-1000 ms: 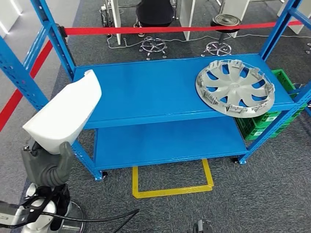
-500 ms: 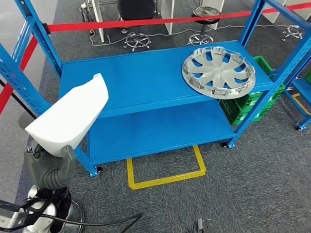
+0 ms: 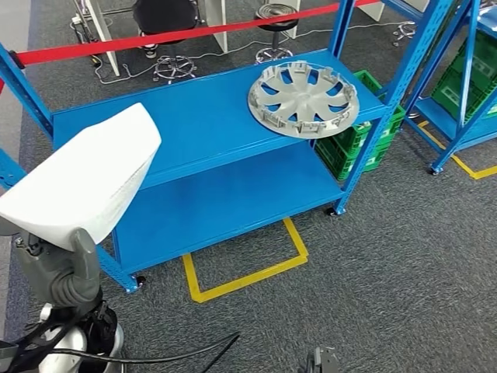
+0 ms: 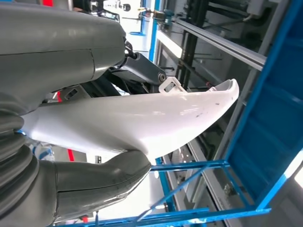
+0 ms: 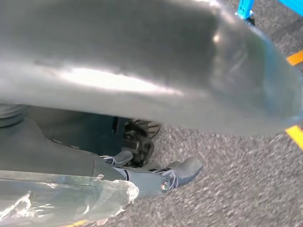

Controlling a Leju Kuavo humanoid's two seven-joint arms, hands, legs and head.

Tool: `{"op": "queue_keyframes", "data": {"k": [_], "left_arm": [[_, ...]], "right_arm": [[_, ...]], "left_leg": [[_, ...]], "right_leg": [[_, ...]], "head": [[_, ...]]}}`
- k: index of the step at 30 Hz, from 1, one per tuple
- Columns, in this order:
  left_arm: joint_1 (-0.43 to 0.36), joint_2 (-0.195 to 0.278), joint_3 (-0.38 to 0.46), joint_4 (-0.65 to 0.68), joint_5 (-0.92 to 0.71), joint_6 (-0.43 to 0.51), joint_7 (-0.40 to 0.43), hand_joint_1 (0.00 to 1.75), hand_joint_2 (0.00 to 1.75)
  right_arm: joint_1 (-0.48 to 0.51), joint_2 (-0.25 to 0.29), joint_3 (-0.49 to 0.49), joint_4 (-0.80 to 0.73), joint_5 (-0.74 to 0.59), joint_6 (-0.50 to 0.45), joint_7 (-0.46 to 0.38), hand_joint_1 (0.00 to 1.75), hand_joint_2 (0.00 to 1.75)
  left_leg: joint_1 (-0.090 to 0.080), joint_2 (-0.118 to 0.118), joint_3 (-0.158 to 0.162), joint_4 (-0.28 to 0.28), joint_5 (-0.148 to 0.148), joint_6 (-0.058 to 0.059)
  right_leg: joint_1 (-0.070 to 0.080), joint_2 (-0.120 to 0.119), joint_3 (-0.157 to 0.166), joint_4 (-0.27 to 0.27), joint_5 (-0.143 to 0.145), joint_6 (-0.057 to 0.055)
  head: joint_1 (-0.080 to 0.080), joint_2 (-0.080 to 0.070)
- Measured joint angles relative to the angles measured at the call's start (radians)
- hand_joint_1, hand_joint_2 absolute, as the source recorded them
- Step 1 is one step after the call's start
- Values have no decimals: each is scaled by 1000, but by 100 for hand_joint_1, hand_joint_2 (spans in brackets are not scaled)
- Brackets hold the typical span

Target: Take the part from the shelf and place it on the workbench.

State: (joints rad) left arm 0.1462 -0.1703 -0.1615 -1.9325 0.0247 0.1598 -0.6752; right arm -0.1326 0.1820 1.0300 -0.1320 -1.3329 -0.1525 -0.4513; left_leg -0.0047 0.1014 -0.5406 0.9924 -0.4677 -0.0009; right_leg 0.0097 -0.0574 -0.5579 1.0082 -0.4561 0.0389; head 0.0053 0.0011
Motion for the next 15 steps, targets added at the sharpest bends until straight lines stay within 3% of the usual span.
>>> {"op": "queue_keyframes", "data": {"k": [2, 4, 6, 8, 9, 10, 12, 13, 15], "left_arm": [[1, -11, 0, -1, 35, 38, 0, 175, 175], [2, -19, 4, 0, 66, 61, 0, 175, 175], [6, -21, 10, 2, 85, 68, 2, 175, 175], [10, -22, 15, 8, 108, 68, 7, 175, 175], [11, -22, 15, 11, 120, 66, 10, 175, 175], [12, -22, 16, 14, 127, 67, 13, 175, 175], [12, -23, 16, 17, 122, 83, 23, 175, 175], [11, -22, 16, 18, 110, 99, 35, 175, 175], [10, -20, 15, 26, 80, 141, 76, 175, 175]], "right_arm": [[1, 1, 1, 0, -5, -10, 3, 0, 0], [2, 1, 1, 0, -8, -13, 4, 0, 0], [2, 2, 1, 0, -9, -14, 4, 0, 0], [2, 2, 1, 0, -12, -15, 0, 0, 0], [2, 2, 1, 0, -15, -16, -3, 0, 0], [2, 2, 1, 0, -17, -19, -8, 0, 0], [2, 2, 1, 0, -20, -25, -20, 0, 0], [1, 2, 1, 0, -22, -29, -24, 0, 0], [1, 1, 1, 1, -22, -37, -27, 0, 0]], "left_leg": [[2, 2, 1, 0, -4, -13], [6, -41, -22, 50, -44, -25], [8, -85, -86, 183, -113, -30], [9, -95, -138, 287, -143, -32], [9, -96, -139, 286, -126, -32], [11, -99, -121, 247, -93, -33], [21, -134, -61, 119, -20, -41], [26, -157, -37, 66, -3, -41], [29, -183, -21, 26, -4, -31]], "right_leg": [[-2, 22, -5, -6, 8, -11], [-8, 43, -6, -14, 17, -23], [-10, 66, -12, -15, 22, -28], [-11, 92, -17, -14, 25, -28], [-12, 107, -17, -14, 26, -26], [-14, 122, -17, -12, 27, -24], [-18, 151, -20, -6, 26, -14], [-20, 164, -26, 1, 25, -8], [-21, 186, -42, 8, 28, 6]], "head": [[0, 0], [-2, 0], [-6, 0], [-7, 0], [-7, 0], [-7, 0], [-8, 0], [-10, 0], [-11, 0]]}}
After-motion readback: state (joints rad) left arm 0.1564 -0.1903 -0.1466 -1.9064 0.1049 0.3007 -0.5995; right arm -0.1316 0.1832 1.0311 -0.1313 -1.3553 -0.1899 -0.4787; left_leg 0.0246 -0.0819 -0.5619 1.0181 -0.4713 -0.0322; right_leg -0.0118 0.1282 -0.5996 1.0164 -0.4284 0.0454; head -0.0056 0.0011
